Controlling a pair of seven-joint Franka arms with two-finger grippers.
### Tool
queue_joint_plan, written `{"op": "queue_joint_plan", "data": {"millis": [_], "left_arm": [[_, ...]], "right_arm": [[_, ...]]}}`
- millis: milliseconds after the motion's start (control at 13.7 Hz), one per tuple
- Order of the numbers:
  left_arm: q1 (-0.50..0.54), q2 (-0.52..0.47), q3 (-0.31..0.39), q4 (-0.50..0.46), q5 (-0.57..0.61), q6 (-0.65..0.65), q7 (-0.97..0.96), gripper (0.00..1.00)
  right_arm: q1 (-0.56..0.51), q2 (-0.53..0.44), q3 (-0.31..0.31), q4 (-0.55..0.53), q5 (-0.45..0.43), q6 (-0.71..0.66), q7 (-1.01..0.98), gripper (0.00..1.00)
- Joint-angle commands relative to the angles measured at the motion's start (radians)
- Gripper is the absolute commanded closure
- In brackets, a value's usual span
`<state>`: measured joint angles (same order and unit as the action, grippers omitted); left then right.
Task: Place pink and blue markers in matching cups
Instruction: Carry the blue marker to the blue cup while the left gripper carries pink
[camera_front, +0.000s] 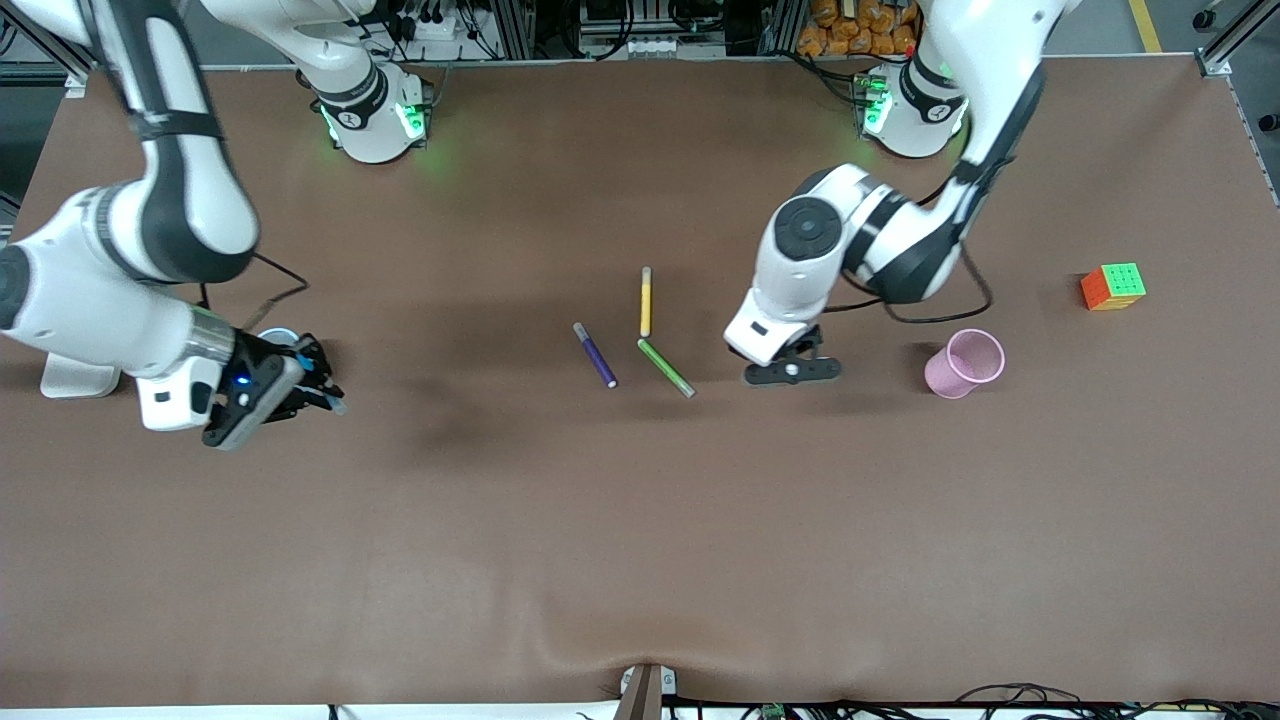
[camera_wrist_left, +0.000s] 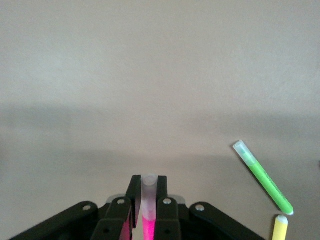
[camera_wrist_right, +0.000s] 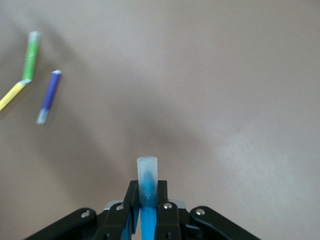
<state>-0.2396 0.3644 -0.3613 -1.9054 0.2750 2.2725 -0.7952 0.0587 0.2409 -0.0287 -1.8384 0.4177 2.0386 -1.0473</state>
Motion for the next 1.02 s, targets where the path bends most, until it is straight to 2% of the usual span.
{"op": "queue_joint_plan", "data": {"millis": [0,146,291,655,947], "left_arm": [[0.103,-0.12,-0.008,-0.043,0.023,-0.019,0.176,1.0],[0.186,-0.192,-0.011,-0.052,0.023,-0.018,0.351,1.0],[0.238,-0.252,-0.013,-0.081,0.023,-0.011,0.457,1.0],[0.31,-0.329,-0.013,-0.178,0.016,0.036,0.545,1.0],[0.426,-0.374,-0.013,-0.302,0.016,0.231,0.729,1.0]], "right_arm": [[-0.088,-0.02,0.016,-0.013,0.122,-0.084,-0.282,1.0],[-0.153,-0.018,0.013,-0.015,0.189,-0.188,-0.492,1.0],[-0.229,-0.006,0.013,-0.021,0.216,-0.265,-0.661,1.0],[-0.342,0.113,0.013,-0.021,0.311,-0.363,-1.096,1.0],[-0.379,0.132,0.01,-0.038,0.308,-0.429,-1.132,1.0]]}}
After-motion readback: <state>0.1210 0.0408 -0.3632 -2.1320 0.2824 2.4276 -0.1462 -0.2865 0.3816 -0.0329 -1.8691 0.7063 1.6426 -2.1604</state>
